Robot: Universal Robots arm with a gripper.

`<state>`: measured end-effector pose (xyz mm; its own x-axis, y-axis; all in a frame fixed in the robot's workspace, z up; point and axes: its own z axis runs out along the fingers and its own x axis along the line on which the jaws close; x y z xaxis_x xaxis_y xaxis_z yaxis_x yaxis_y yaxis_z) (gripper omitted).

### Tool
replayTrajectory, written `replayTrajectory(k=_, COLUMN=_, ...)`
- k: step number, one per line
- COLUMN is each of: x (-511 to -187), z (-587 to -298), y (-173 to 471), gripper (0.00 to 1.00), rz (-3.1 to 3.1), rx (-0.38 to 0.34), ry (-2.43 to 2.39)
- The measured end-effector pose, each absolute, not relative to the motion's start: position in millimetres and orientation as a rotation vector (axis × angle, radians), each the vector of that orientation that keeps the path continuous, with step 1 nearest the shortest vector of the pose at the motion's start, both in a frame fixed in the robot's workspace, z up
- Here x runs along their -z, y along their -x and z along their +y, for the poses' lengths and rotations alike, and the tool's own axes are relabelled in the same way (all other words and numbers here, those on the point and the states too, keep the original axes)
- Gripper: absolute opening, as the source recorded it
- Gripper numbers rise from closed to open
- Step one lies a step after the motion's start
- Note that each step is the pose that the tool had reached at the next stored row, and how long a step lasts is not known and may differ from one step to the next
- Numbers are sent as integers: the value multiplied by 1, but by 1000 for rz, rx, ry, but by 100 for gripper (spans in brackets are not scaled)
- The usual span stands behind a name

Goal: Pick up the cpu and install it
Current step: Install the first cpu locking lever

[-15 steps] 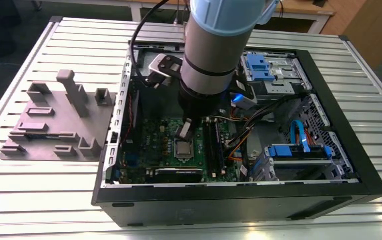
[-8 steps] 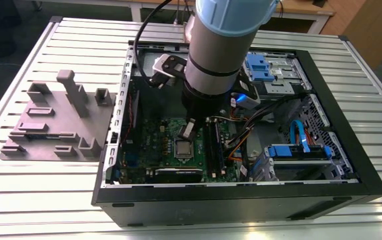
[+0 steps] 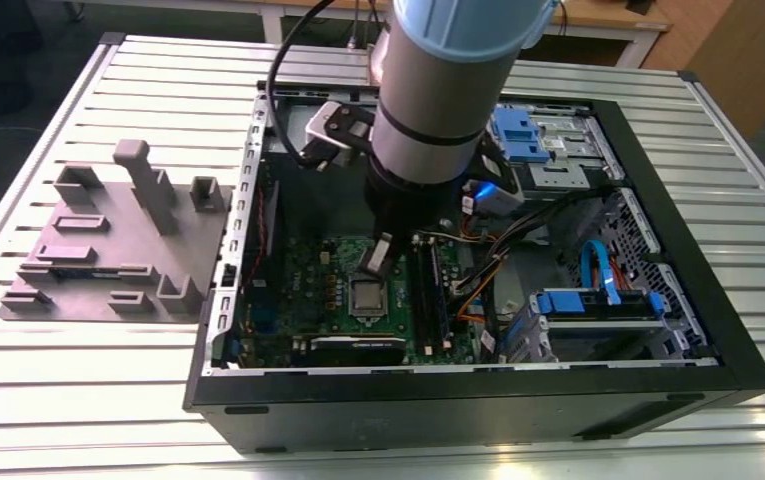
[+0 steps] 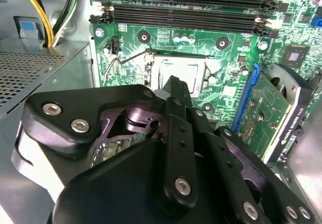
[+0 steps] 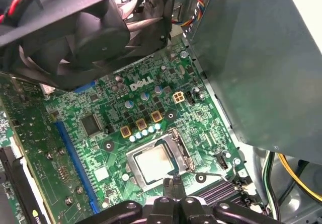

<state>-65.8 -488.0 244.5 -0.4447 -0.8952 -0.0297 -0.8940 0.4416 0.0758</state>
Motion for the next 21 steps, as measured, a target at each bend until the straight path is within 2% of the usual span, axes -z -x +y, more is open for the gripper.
replayTrajectory(k=21, x=-245, z=-458, y=46, gripper=10, rz=-2655, rx=125, ry=-1648)
